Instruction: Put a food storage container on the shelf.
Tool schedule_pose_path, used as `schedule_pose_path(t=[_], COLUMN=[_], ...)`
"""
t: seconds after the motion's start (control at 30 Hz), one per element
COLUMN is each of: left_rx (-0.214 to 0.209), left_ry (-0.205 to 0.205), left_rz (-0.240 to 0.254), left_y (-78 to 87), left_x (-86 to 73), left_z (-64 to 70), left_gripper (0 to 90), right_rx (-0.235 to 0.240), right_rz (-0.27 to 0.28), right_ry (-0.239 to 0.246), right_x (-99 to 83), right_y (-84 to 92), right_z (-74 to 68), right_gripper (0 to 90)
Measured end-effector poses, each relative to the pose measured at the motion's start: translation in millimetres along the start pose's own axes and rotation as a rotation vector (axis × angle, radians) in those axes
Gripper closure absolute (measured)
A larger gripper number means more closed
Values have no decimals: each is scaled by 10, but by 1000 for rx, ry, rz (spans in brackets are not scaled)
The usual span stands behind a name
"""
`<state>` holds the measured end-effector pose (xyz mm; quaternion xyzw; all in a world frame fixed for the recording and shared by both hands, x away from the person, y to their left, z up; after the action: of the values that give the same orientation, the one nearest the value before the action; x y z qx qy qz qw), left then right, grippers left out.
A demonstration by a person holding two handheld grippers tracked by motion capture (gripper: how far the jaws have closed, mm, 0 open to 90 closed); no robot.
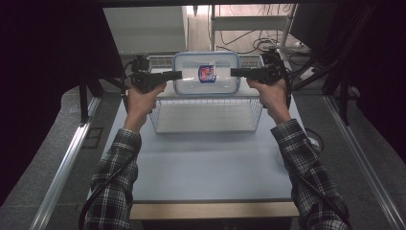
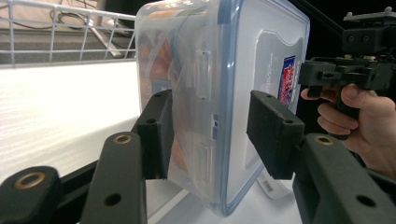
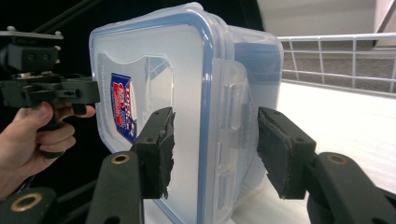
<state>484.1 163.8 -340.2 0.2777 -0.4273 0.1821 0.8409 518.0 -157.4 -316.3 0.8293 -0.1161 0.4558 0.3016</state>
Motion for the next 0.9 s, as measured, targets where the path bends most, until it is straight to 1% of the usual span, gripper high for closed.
schedule_pose_path(t=[0.07,0.1,0.13,0.17,0.2,0.27,0.3,0.33,0.37,0.4,0.47,0.5,0.53,0.6,0.67,0.77,0.83,0.9], left_rx=[2,5,8,13,21,35,39,28,21,23,57,75,105,128,145,145,145,150], left_ry=[13,8,20,12,13,26,33,44,48,49,26,12,-7,-27,-32,-26,-18,-18], left_rz=[15,18,21,22,22,28,30,33,37,41,43,38,24,2,-6,-6,-7,-4], left_y=[-7,-8,-12,-15,-22,-27,-23,-19,-17,-13,3,5,0,-32,-47,-56,-56,-55], left_x=[-6,-10,-15,-17,-21,-27,-31,-34,-36,-37,-28,-24,-22,-29,-30,-26,-21,-13], left_z=[5,-2,1,-3,-3,-14,-29,-50,-59,-64,-57,-51,-44,-21,-14,-21,-32,-41], left_gripper=[501,500,499,497,491,465,454,450,455,457,473,513,512,507,496,492,488,479], right_rx=[-23,-35,-48,-65,-77,-109,-123,-122,-107,-96,-77,-76,-78,-93,-108,-134,-148,-156], right_rz=[-6,-8,-13,-23,-35,-63,-74,-81,-72,-69,-65,-64,-57,-44,-47,-47,-44,-38], right_ry=[3,9,17,23,33,63,68,60,44,31,10,4,6,21,29,43,62,67], right_x=[11,13,13,10,2,-30,-47,-60,-64,-65,-66,-66,-64,-53,-43,-33,-21,-4], right_y=[-4,-6,-12,-19,-27,-58,-76,-93,-102,-105,-104,-101,-94,-76,-79,-83,-89,-99], right_z=[-12,-14,-15,-15,-15,-15,-13,0,26,40,65,68,70,62,43,17,3,-3], right_gripper=[470,468,462,466,509,512,498,495,503,510,517,531,548,578,576,579,584,594])
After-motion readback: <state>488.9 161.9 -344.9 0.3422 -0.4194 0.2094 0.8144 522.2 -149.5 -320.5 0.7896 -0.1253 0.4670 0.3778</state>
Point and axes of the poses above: each handheld gripper's, and its own axes: y roughly backward along the jaws, x roughly out of its top, z roughly to its right, the point moved 4 cm from there along -y, roughly forward along the jaws, and after that the axes turned 1 degree about -z, right-handed, at the moved point
